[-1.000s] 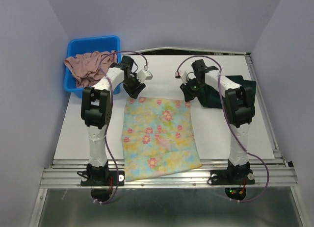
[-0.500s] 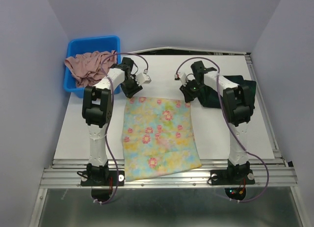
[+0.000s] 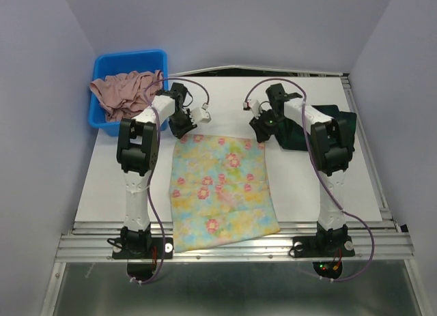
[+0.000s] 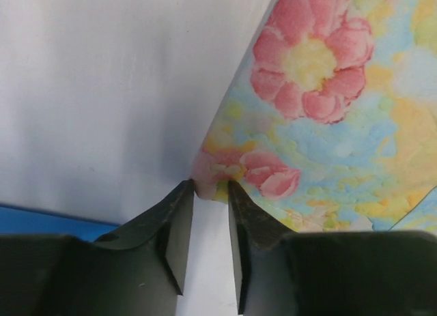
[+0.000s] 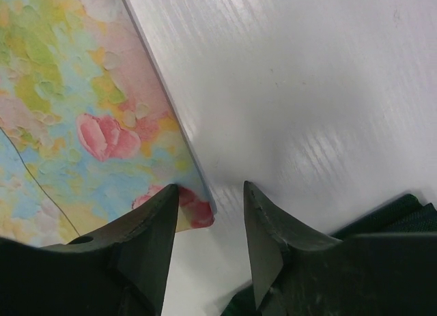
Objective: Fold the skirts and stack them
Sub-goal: Fold the skirt
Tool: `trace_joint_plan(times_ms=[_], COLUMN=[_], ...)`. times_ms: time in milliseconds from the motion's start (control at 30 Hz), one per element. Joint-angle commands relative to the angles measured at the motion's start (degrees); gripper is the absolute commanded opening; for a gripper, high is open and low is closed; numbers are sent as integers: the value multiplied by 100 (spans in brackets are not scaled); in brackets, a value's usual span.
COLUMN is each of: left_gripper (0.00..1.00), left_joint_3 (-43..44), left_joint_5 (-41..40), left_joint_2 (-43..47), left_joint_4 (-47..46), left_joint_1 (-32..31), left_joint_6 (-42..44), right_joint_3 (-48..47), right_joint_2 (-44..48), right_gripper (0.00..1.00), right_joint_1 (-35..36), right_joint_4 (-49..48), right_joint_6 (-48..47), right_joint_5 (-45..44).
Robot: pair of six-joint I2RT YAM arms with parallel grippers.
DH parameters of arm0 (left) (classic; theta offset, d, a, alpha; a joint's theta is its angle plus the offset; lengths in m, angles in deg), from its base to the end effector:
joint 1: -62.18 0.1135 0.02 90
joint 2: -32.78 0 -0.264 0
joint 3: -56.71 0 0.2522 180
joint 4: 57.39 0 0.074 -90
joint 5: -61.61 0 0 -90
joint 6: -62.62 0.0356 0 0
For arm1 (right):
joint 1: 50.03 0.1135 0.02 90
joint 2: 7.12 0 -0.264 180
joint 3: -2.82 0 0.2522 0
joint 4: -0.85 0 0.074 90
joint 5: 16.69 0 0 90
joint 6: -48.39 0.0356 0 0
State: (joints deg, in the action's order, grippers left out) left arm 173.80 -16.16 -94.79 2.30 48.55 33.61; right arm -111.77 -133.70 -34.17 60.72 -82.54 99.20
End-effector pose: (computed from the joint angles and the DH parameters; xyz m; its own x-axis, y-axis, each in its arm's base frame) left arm 0.4510 -0.1171 0.1745 -0.1809 0.9233 -0.3388 0.9451 0.2585 0.2000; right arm 0.4354 0.1399 0.1723 -0.4439 -0.7388 -0.5071 -0.8834 0.4556 0.1095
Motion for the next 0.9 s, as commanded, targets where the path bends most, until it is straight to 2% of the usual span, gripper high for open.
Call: trace_joint_plan(times_ms=[0,133,267,433,633,767,867], left_gripper=[29,17,3,0,0,0,0], left_joint_3=[-58,-190,-208,-155,-138,-155,-155], left_joint_5=[157,218,219,166,192,236,315], left_joint_2=[-93,-49,-31,-40,-14,30,57], left_joint_4=[162,127,135,109,74,21,4], left_joint_1=[-70,-131,-149,-158,-167,-175,-184], left_joint_6=[211,317,308,211,168,115,106], right_joint_3=[-427,-586,-735,-841,-1008,-1052,-816], right_joint_2=[310,161,-50,-173,-366,-604,-587], right_gripper=[49,53,53,50,52,52,50], right_joint_1=[-74,-215,-267,-267,-267,-267,-267], right_joint_4=[-23,21,232,705,1338,1489,1165], right_joint_6=[14,15,-161,-345,-609,-697,-662], right_joint_5=[-40,-5,65,425,1014,980,726])
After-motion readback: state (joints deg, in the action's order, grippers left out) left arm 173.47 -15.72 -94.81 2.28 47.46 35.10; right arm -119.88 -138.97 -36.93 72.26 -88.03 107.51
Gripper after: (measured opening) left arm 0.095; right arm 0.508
